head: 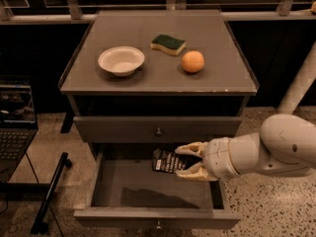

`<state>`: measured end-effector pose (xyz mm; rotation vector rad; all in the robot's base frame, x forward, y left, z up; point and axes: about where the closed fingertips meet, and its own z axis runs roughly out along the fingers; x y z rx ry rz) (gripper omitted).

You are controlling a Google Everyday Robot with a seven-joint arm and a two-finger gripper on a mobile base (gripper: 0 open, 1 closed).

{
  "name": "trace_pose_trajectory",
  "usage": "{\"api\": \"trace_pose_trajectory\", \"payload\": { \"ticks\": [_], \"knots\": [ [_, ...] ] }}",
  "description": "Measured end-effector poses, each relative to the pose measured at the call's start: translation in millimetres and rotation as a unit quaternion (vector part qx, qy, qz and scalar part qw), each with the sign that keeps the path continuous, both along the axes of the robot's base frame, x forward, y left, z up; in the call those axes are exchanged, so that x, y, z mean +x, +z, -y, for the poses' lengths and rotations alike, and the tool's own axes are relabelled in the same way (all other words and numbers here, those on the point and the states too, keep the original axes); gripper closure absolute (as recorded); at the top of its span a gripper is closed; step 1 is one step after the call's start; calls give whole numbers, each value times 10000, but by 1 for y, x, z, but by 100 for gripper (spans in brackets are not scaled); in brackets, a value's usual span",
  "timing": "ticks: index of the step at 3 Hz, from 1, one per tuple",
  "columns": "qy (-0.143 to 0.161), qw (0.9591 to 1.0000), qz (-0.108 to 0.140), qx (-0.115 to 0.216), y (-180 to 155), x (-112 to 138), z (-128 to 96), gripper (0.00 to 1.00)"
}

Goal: Pick rxbar chocolate from middle drawer and place on counter

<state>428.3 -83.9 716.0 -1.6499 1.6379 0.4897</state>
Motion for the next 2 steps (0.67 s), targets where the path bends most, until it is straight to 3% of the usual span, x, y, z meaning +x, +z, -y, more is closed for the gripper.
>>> {"api": "trace_pose_trajectory", "payload": {
  "ticks": [1, 2],
  "knots": [
    [2, 10000, -6, 3, -1, 0, 0, 100],
    [14, 9998, 205, -6, 8, 2, -4, 100]
  ]
}}
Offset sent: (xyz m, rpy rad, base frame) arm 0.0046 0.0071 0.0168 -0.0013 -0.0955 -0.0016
